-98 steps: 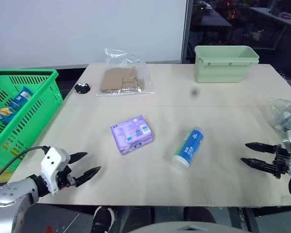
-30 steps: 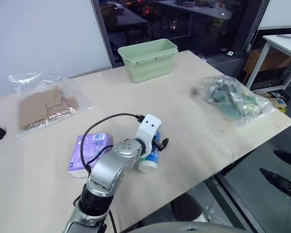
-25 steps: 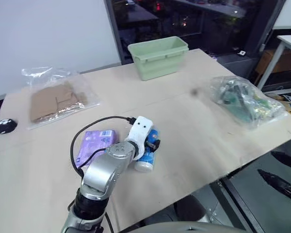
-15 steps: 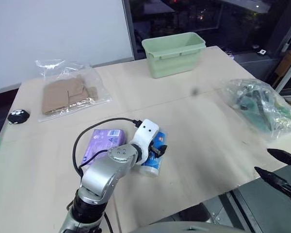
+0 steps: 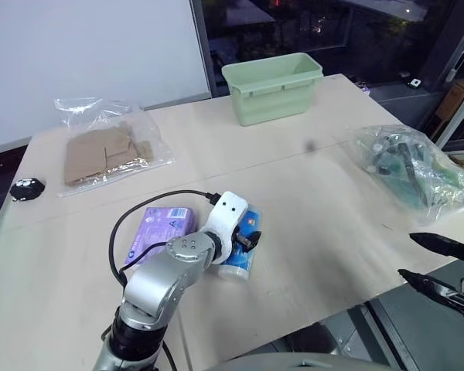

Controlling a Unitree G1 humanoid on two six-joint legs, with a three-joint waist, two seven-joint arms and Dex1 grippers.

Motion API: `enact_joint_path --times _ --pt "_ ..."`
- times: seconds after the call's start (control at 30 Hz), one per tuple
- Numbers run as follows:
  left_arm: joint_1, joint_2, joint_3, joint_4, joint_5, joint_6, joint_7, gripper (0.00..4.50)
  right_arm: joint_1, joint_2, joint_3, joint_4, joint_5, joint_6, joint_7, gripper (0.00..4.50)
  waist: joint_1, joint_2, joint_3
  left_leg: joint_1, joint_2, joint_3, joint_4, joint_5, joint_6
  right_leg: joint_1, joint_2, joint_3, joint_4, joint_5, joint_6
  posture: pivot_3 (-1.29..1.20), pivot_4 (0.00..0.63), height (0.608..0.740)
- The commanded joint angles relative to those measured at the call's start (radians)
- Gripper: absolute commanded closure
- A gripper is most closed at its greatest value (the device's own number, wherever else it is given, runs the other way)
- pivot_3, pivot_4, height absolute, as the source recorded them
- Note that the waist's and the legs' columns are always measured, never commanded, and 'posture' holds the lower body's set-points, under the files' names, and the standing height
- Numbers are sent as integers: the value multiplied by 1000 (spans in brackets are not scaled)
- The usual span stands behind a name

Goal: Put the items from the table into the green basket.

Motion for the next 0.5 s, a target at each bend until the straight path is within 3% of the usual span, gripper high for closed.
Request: enact_joint_path --times 0.03,0.37,0.4,0.5 --pt "59 18 1 64 30 93 40 302 -59 -43 46 -75 30 7 20 0 2 0 0 1 0 0 0 0 0 0 1 2 0 0 0 -345 94 740" --pt "79 -25 46 47 37 109 68 302 -192 -143 136 -41 -10 12 84 0 24 -5 2 1 2 1 1 0 0 -1 8 8 0 0 0 -299 85 740" --pt "81 -26 48 45 40 111 72 796 -197 -143 139 -36 -14 11 87 0 28 -5 2 1 2 1 1 0 0 -1 8 8 0 0 0 -299 85 740" --pt "82 -22 48 41 50 120 85 1597 -213 -142 147 -22 -22 10 90 0 38 -5 2 1 2 0 1 0 0 -1 8 8 0 0 0 -292 85 740"
